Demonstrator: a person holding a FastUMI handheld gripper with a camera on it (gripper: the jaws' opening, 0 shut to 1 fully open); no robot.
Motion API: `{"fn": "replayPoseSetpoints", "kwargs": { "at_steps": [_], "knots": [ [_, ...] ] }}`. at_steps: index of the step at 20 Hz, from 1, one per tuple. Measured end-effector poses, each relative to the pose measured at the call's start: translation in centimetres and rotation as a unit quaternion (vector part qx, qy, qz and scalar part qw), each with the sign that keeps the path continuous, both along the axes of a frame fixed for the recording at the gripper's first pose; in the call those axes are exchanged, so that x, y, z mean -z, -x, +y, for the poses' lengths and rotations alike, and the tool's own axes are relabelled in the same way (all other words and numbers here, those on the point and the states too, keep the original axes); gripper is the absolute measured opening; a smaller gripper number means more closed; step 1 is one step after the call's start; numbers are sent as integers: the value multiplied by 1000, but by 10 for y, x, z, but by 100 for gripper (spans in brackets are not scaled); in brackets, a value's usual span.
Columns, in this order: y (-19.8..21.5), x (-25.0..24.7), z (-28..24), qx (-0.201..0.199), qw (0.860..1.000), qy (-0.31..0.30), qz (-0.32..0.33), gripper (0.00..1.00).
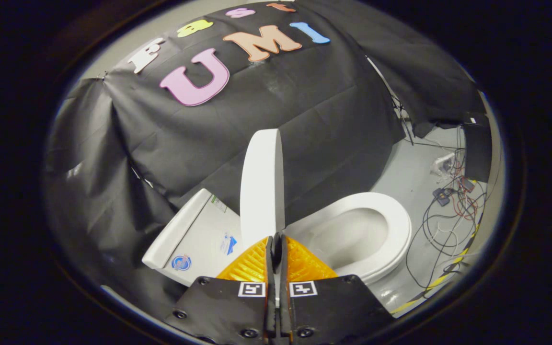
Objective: Open the toilet lid.
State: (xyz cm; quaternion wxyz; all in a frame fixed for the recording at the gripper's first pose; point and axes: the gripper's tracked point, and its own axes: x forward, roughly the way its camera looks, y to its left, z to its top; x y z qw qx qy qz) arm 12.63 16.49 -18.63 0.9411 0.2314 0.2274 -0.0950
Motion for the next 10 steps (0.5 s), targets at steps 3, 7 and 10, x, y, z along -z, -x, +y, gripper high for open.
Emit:
{"fn": "replayPoseSetpoints", "kwargs": {
  "at_steps": [3, 7, 10],
  "knots": [
    [-1, -1, 1, -5, 1000, -1, -6, 4],
    [-2, -2, 4, -16, 1000, 10, -8, 4],
    [-3, -2, 7, -26, 999, 15, -11, 4]
  ]
}}
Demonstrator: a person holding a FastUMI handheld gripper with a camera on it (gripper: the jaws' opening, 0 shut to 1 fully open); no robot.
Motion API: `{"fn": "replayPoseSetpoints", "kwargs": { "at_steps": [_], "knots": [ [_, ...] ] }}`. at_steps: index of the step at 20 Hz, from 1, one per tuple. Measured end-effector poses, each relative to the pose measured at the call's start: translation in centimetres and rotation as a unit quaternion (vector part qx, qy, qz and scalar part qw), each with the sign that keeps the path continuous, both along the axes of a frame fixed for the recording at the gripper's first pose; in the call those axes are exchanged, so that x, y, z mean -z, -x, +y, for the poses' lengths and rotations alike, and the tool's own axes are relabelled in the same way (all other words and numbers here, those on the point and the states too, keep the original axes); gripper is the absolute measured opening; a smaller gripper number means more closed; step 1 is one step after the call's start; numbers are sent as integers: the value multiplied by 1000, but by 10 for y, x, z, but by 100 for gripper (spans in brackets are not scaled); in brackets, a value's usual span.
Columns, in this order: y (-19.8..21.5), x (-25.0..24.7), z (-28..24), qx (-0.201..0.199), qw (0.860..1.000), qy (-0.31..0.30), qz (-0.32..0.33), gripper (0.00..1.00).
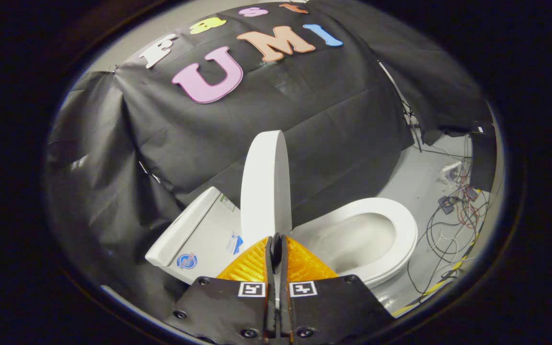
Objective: Open the toilet lid.
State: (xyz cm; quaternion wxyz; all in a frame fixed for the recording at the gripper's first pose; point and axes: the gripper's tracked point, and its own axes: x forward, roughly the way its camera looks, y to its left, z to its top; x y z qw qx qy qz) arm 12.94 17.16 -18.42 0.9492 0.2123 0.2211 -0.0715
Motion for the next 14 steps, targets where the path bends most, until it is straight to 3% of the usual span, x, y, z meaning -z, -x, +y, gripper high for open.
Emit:
{"fn": "replayPoseSetpoints", "kwargs": {
  "at_steps": [14],
  "knots": [
    [-2, -3, 23, -42, 998, 43, -20, 4]
  ]
}}
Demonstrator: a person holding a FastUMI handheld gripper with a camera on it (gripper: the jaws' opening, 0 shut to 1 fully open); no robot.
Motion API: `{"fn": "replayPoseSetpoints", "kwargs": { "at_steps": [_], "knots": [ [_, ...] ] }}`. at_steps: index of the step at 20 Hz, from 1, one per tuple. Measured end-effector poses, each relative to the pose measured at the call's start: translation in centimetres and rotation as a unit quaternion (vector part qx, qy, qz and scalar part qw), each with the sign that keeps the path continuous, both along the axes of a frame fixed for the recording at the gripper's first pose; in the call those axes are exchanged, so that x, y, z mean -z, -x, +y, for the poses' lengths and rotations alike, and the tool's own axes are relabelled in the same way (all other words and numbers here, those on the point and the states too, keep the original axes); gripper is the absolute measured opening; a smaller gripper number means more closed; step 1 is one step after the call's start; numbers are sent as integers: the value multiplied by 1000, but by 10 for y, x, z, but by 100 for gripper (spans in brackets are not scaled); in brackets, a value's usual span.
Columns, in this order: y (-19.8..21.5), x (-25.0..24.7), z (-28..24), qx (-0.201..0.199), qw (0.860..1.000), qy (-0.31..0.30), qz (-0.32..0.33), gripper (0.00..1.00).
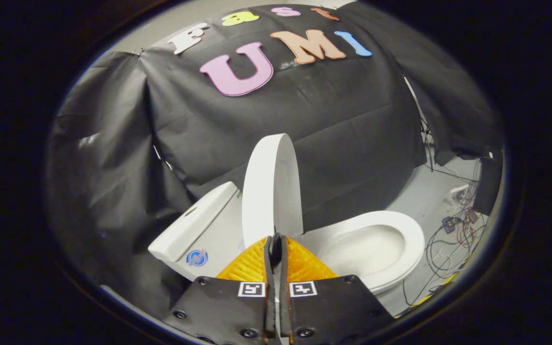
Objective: Open the toilet lid.
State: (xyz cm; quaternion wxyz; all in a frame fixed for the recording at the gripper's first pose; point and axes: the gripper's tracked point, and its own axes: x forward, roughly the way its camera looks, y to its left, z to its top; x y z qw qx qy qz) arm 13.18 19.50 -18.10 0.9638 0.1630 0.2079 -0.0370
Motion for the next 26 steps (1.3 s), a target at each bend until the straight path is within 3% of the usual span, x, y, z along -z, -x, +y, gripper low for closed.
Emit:
{"fn": "replayPoseSetpoints", "kwargs": {
  "at_steps": [9, 20, 26],
  "knots": [
    [-8, -8, 26, -27, 1000, -4, -9, 4],
    [-19, -13, 58, -57, 998, 39, -5, 4],
    [-25, -13, 82, -77, 997, 21, 4, 4]
  ]
}}
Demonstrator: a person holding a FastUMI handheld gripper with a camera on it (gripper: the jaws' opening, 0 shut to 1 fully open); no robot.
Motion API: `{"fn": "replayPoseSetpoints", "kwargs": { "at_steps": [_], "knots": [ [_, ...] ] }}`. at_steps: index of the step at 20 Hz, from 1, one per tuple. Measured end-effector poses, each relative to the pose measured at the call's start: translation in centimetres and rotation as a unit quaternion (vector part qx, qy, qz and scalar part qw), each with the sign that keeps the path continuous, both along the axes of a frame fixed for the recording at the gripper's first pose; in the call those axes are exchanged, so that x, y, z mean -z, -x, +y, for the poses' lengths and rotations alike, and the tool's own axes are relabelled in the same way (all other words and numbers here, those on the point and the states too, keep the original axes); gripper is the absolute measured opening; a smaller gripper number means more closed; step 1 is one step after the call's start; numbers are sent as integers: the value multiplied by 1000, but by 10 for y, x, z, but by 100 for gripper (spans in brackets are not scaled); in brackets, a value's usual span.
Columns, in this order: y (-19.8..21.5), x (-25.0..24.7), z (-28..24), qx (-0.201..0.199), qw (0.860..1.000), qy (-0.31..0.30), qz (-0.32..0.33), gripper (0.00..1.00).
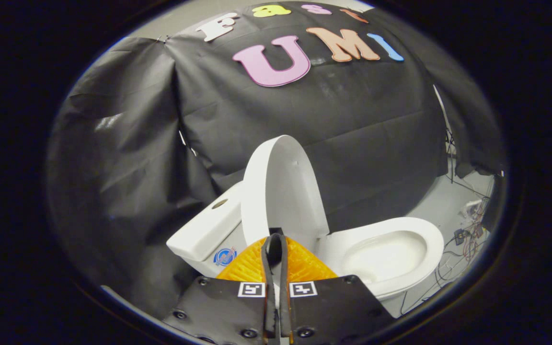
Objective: Open the toilet lid.
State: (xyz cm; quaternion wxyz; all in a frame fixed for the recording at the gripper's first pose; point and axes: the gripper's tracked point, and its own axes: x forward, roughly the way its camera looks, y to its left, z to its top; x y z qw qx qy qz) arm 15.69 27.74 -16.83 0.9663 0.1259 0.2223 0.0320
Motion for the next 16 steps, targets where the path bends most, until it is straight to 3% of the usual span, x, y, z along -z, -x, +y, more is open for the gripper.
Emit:
{"fn": "replayPoseSetpoints", "kwargs": {
  "at_steps": [16],
  "knots": [
    [-10, 4, 35, -51, 999, 16, 13, 4]
  ]
}}
